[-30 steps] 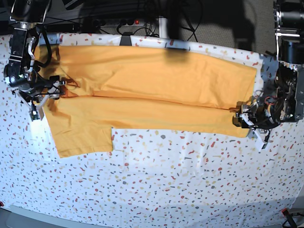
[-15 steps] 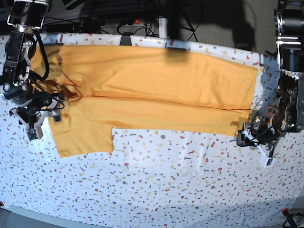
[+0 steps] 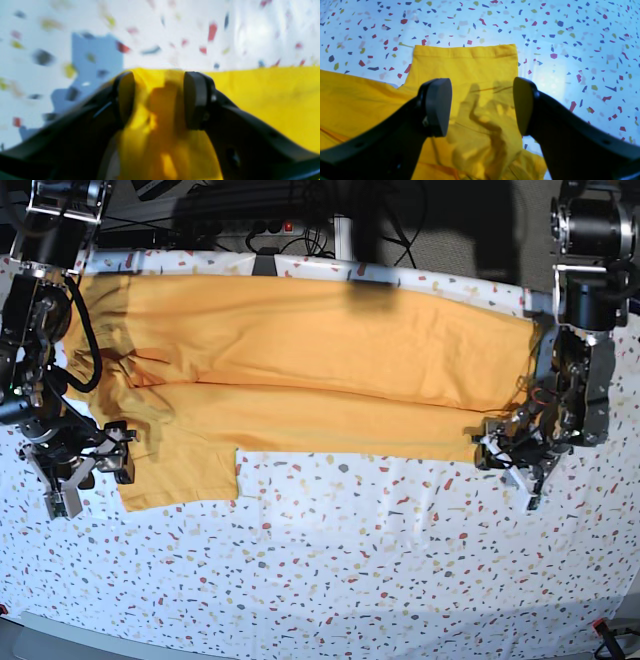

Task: Fold the T-shirt properly
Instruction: 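Release the folded edge and regrasp the shirt's folded edge with both grippers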

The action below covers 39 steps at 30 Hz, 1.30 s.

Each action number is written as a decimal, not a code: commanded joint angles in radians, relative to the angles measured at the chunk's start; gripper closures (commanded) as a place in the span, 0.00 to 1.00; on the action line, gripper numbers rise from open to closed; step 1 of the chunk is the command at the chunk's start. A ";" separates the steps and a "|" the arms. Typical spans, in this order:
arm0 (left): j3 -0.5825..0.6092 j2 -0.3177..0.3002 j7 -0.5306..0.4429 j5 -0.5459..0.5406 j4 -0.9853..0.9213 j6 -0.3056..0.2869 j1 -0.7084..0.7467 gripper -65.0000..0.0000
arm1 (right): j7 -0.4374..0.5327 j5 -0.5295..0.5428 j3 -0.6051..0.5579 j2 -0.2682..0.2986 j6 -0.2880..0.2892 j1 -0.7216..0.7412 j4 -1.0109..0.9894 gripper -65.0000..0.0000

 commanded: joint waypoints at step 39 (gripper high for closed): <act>-0.004 -0.002 0.038 -0.062 0.000 -0.001 -0.064 1.00 | 0.413 -0.370 0.006 -0.001 -0.047 0.555 -1.206 0.44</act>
